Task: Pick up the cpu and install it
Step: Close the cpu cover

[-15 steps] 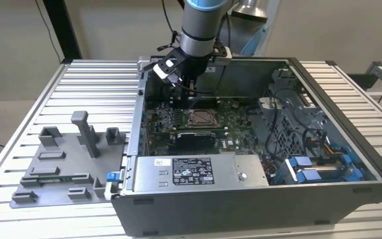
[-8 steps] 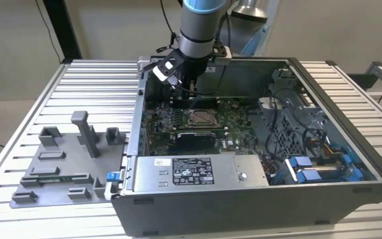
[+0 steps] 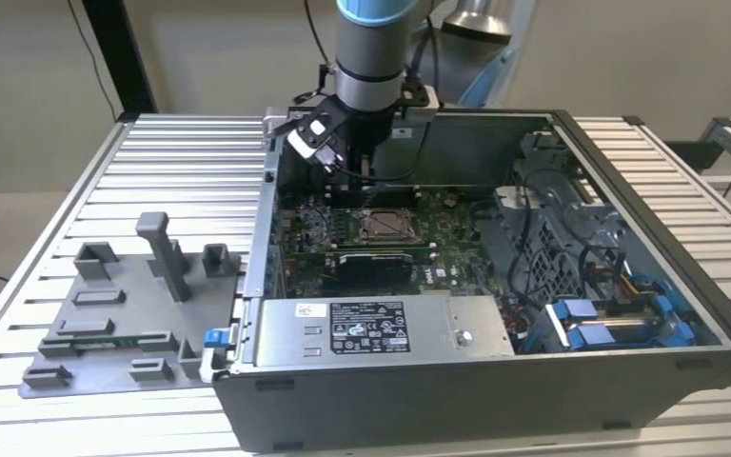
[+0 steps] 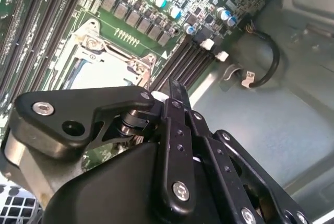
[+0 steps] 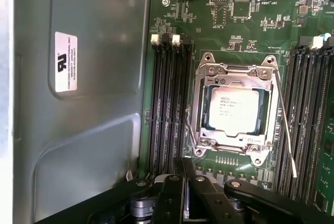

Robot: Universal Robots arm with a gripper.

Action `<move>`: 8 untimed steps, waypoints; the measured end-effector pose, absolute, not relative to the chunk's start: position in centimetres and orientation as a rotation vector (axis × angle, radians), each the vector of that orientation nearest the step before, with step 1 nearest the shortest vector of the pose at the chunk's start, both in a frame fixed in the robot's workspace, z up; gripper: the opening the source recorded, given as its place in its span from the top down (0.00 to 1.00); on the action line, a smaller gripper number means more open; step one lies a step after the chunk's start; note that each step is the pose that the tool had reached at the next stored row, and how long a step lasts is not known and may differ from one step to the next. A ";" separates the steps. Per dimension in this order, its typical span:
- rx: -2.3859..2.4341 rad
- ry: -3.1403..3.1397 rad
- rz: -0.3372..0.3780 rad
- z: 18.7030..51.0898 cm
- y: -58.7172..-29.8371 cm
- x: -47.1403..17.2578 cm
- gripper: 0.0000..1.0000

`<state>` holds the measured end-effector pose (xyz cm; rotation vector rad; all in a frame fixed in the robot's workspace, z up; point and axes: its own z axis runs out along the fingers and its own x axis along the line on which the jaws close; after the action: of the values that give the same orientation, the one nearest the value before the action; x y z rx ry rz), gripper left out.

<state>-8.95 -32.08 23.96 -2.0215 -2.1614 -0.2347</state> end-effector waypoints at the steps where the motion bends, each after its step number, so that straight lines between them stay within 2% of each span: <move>1: -2.020 -2.164 -0.235 24.0 -32.1 -9.1 1.00; 8: -2.014 -2.169 -0.236 24.0 -32.1 -9.3 1.00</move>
<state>-9.26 -32.10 23.96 -2.0141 -2.1692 -0.2357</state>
